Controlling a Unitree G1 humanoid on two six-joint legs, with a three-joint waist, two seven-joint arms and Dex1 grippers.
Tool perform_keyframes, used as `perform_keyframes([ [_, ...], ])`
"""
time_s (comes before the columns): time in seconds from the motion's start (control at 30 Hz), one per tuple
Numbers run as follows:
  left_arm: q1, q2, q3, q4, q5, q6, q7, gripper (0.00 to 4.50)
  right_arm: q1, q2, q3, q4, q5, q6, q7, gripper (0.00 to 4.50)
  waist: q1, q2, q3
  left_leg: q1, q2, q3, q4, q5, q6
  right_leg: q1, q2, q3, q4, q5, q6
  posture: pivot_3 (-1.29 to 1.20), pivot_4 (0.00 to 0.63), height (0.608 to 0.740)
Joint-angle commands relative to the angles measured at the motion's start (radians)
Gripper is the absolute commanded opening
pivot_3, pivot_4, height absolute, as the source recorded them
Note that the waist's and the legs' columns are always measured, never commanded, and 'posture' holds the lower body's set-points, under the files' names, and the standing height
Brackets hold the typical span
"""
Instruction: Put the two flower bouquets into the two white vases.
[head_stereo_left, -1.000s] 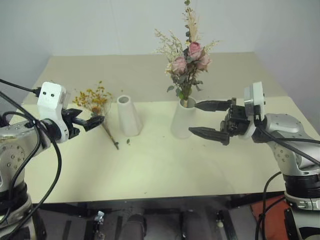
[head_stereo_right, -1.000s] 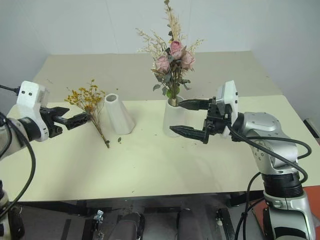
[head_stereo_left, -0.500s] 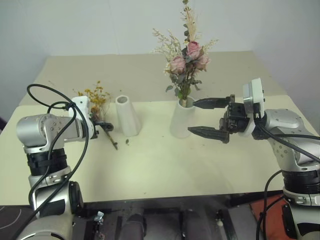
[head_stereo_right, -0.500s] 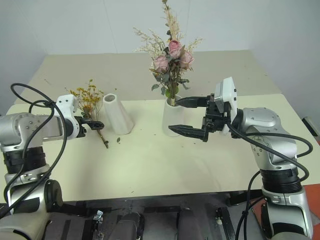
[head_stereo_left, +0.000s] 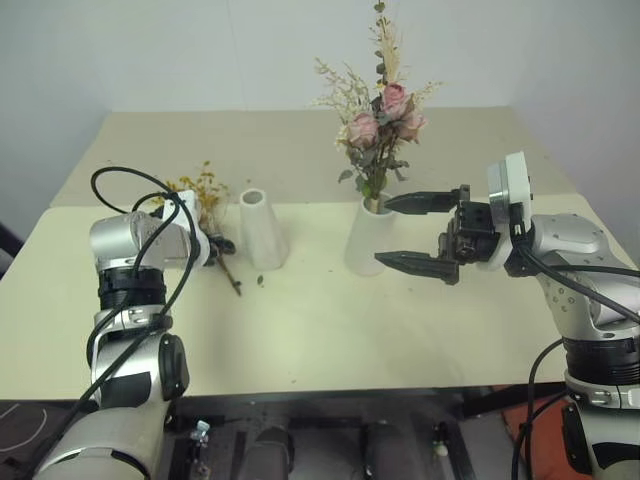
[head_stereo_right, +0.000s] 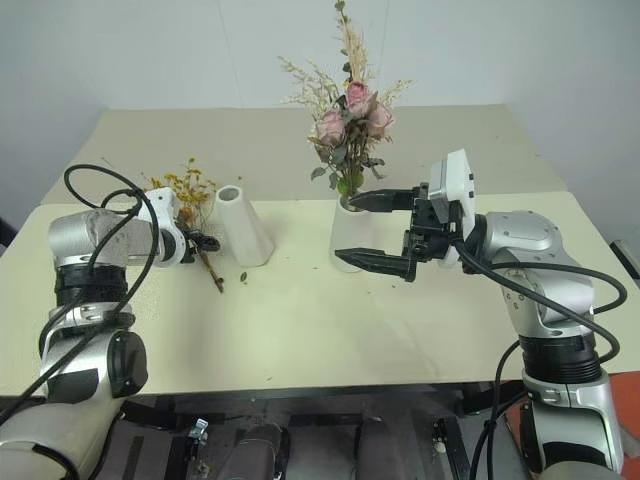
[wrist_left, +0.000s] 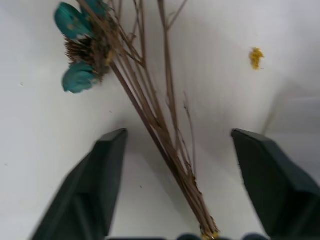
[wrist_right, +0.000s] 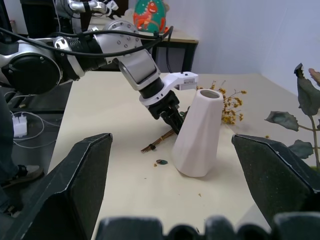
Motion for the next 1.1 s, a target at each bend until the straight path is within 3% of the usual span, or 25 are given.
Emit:
perform_keyframes([
  [0.03, -0.017, 0.001, -0.011, 0.037, 0.012, -0.019, -0.022, 1.97, 0.000, 0.003, -0.025, -0.040, 0.013, -0.015, -0.008, 4.50, 0.000, 0.000, 0.000, 0.000, 0.000, 0.000, 0.000, 0.001, 0.000, 0.000, 0.000, 0.000, -0.001, 0.001, 0.001, 0.00, 0.150, 0.740],
  [0.23, -0.020, 0.043, 0.002, 0.044, 0.023, -0.032, -0.031, 0.04, 0.009, 0.006, -0.019, -0.049, 0.017, -0.011, -0.012, 4.50, -0.003, 0.000, 0.000, -0.003, 0.000, 0.000, 0.001, 0.003, 0.000, 0.000, 0.000, 0.001, -0.006, 0.004, 0.005, 0.00, 0.150, 0.740],
  [0.5, 0.001, 0.078, 0.063, -0.004, 0.043, -0.064, 0.030, 0.02, -0.002, 0.019, -0.005, -0.038, 0.013, -0.006, -0.006, 4.50, -0.010, 0.000, 0.000, -0.005, 0.000, 0.000, 0.000, 0.003, 0.000, -0.002, 0.000, 0.001, -0.007, 0.008, 0.000, 0.00, 0.150, 0.740],
  [0.63, 0.046, 0.078, 0.112, -0.154, 0.036, -0.245, 0.032, 0.02, -0.014, 0.030, 0.003, -0.022, 0.005, -0.004, -0.011, 4.50, -0.009, 0.000, 0.000, -0.005, 0.000, 0.000, 0.000, 0.003, 0.000, -0.003, 0.000, 0.000, -0.007, 0.008, 0.000, 0.00, 0.150, 0.740],
  [0.87, 0.103, 0.068, 0.067, -0.376, -0.024, -0.599, -0.202, 0.02, -0.032, 0.051, 0.025, 0.012, -0.013, -0.011, -0.018, 4.50, 0.003, 0.000, 0.000, -0.007, 0.000, 0.000, 0.000, 0.003, 0.000, -0.003, 0.000, 0.000, -0.009, 0.008, -0.001, 0.00, 0.150, 0.740],
  [1.1, 0.060, 0.056, 0.087, -0.430, -0.191, -0.676, -0.399, 0.02, -0.031, 0.066, 0.034, 0.012, -0.049, 0.005, -0.071, 4.50, -0.001, 0.000, 0.000, -0.007, 0.000, 0.000, 0.000, 0.003, 0.000, -0.003, 0.000, 0.000, -0.010, 0.009, -0.001, 0.00, 0.150, 0.740],
])
